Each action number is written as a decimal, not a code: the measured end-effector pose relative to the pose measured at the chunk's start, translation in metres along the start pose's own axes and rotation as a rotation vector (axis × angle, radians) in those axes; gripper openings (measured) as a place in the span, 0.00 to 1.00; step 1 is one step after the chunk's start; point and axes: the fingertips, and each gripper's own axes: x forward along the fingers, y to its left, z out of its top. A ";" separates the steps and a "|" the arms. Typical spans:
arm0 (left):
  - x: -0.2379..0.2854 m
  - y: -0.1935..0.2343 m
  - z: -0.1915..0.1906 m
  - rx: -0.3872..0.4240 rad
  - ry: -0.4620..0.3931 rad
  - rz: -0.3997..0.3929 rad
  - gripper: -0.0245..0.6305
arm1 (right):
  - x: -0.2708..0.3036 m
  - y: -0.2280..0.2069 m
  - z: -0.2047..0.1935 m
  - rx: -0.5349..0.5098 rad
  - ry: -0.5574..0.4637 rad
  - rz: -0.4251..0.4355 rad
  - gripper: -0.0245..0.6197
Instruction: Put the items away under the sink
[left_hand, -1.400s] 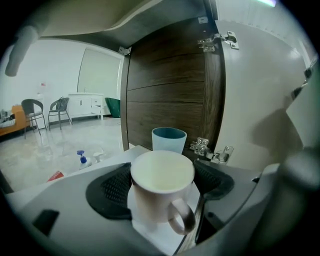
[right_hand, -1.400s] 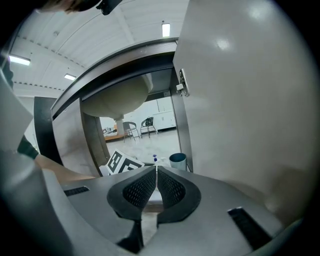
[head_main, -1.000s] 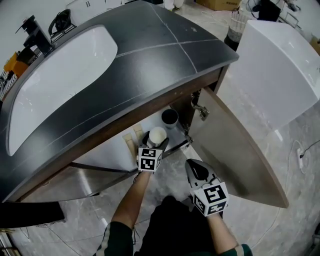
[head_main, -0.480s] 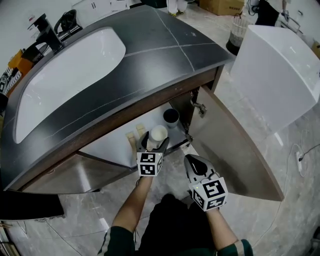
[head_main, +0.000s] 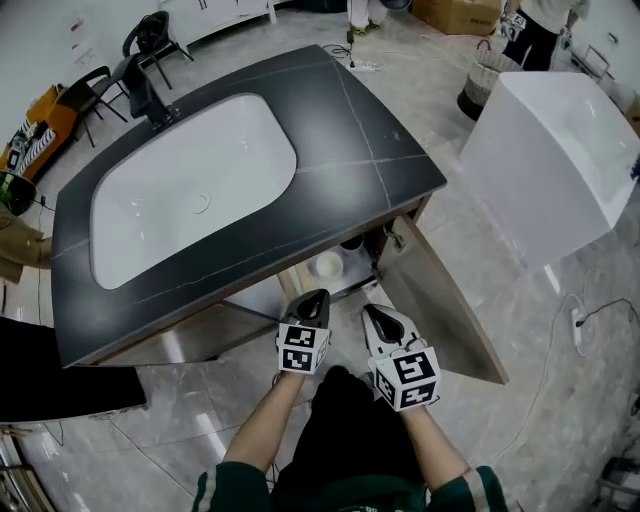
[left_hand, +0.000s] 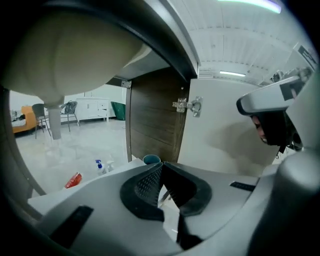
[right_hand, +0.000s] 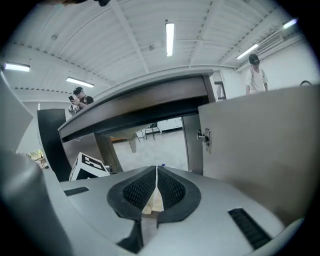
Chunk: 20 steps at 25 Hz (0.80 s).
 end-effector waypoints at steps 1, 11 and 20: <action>-0.011 -0.005 0.012 0.001 0.011 -0.006 0.05 | -0.010 0.003 0.013 0.005 0.010 -0.008 0.10; -0.147 -0.059 0.199 0.015 0.006 -0.038 0.05 | -0.138 0.049 0.178 0.040 0.071 -0.067 0.10; -0.303 -0.124 0.362 0.038 -0.046 -0.039 0.05 | -0.267 0.115 0.294 0.037 0.046 -0.056 0.10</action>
